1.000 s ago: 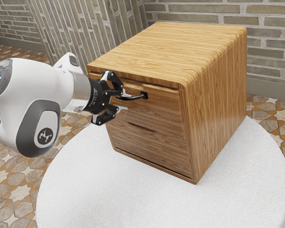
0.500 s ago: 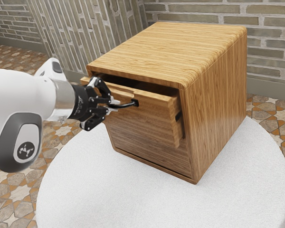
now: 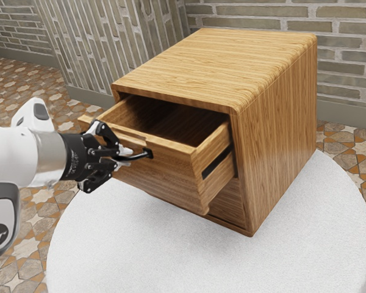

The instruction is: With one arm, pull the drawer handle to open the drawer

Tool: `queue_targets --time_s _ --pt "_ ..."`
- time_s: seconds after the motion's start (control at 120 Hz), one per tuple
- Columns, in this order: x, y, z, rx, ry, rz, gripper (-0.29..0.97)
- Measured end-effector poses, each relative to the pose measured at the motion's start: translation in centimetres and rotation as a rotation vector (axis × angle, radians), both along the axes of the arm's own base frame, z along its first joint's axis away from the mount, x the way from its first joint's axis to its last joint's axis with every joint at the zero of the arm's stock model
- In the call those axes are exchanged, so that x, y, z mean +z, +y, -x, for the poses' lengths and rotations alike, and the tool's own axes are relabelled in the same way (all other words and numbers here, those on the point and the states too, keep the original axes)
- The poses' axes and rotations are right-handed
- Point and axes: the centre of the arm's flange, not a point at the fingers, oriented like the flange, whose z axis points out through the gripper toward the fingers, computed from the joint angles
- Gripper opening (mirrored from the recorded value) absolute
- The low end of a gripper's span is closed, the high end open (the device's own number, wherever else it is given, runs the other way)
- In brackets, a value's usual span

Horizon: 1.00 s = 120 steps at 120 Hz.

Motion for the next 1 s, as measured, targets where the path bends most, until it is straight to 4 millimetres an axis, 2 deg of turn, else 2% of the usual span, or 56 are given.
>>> queue_targets --time_s 0.108,0.142,0.183,0.617,0.85,0.9,0.967,1.0 --pt "0.3 -0.6 0.8 0.003 -0.014 0.025 -0.11" --pt "0.3 -0.7 1.2 0.014 -0.021 0.098 -0.10" --pt "0.4 -0.4 1.4 0.021 -0.026 0.094 -0.08" --pt "-0.4 -0.7 4.6 0.019 -0.024 0.037 -0.10" --pt "-0.1 -0.9 7.2 0.021 -0.043 0.026 -0.09" --pt "0.4 -1.2 8.2 0.018 -0.054 0.015 -0.07" --pt "2.1 -2.5 10.4 -0.006 -0.092 -0.027 0.08" --pt "4.2 -3.9 12.2 -0.040 -0.102 -0.042 0.16"
